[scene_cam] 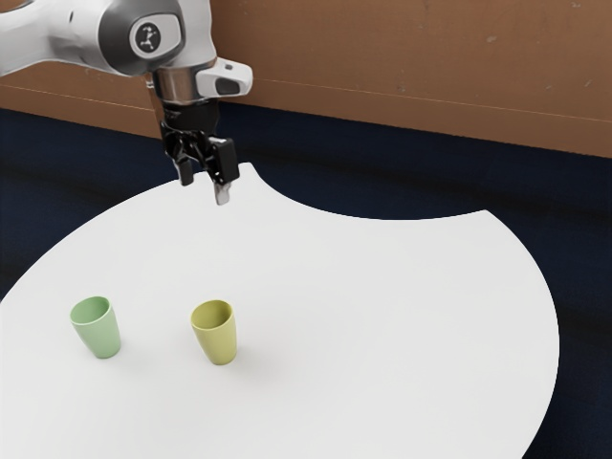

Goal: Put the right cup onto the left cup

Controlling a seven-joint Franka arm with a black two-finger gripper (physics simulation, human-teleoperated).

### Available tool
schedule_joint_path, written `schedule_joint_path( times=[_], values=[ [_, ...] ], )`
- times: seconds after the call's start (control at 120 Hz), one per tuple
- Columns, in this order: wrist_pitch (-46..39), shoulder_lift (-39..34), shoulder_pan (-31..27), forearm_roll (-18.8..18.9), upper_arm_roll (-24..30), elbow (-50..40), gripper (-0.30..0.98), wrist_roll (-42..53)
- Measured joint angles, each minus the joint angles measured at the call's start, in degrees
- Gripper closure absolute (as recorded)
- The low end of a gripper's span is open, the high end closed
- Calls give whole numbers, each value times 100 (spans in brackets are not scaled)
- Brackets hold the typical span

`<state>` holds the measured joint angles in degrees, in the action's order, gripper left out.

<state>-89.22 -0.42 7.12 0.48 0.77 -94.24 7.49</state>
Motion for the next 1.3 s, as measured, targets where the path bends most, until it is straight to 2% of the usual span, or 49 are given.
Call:
schedule_joint_path(
  times=[0.358, 0.65, 0.992, 1.3],
  values=[
    [-359, -39, -37, -16, -7, -431, 0, -12],
    [-970, -39, -271, -270, -23, -1232, 0, -100],
    [-2087, -44, -714, -473, 1, -2425, 3, -452],
    [-2801, 235, -948, -559, 28, -2653, 7, -747]
  ],
)
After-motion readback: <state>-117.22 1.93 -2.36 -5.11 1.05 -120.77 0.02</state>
